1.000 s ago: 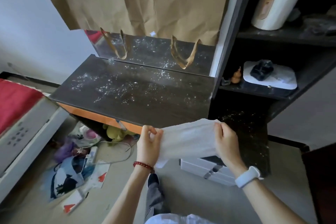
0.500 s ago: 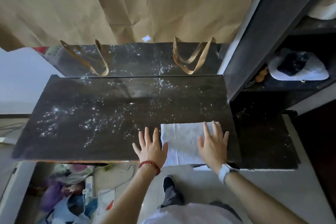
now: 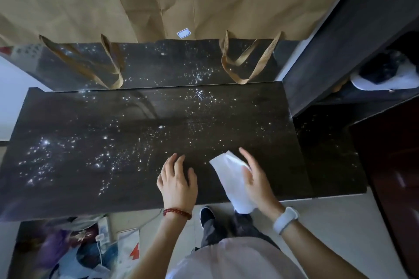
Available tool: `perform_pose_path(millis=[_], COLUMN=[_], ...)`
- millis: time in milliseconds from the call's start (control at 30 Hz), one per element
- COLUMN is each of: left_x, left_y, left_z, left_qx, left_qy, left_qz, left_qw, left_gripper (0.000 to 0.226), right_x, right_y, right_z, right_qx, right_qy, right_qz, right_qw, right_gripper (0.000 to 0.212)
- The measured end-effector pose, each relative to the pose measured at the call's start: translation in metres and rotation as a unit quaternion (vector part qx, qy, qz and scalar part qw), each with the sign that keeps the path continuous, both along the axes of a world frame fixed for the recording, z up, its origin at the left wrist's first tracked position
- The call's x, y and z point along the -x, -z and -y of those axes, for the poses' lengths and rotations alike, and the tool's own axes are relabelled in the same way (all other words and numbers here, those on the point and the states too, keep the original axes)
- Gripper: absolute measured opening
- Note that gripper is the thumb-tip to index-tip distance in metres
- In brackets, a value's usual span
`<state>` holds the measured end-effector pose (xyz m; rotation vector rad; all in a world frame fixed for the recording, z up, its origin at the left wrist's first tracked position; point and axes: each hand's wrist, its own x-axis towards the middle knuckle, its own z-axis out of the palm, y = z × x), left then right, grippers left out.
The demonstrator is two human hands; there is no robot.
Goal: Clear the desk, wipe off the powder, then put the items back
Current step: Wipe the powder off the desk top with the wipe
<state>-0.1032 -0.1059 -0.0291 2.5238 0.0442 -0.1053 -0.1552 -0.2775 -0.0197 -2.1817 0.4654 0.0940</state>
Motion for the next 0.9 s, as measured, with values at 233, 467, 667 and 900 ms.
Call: perform_pose_path(millis=[233, 467, 667, 900], left_x=[-0.005, -0.012, -0.015, -0.013], left_y=[0.014, 0.026, 0.038, 0.041], left_z=[0.023, 0.044, 0.04, 0.039], left_qx=[-0.13, -0.174, -0.191, -0.198], left_qy=[0.164, 0.19, 0.179, 0.167], left_qz=[-0.098, -0.106, -0.093, -0.074], left_qw=[0.973, 0.96, 0.961, 0.963], left_gripper=[0.059, 0.068, 0.071, 0.073], right_x=[0.007, -0.001, -0.068, -0.095], right_y=[0.03, 0.055, 0.054, 0.065], right_z=[0.083, 0.059, 0.104, 0.074], right_qx=[0.292, 0.325, 0.345, 0.355], right_qy=[0.116, 0.052, 0.024, -0.105], right_qz=[-0.051, -0.102, -0.095, 0.003], right_qw=[0.948, 0.939, 0.934, 0.929], right_gripper=[0.048, 0.063, 0.059, 0.054])
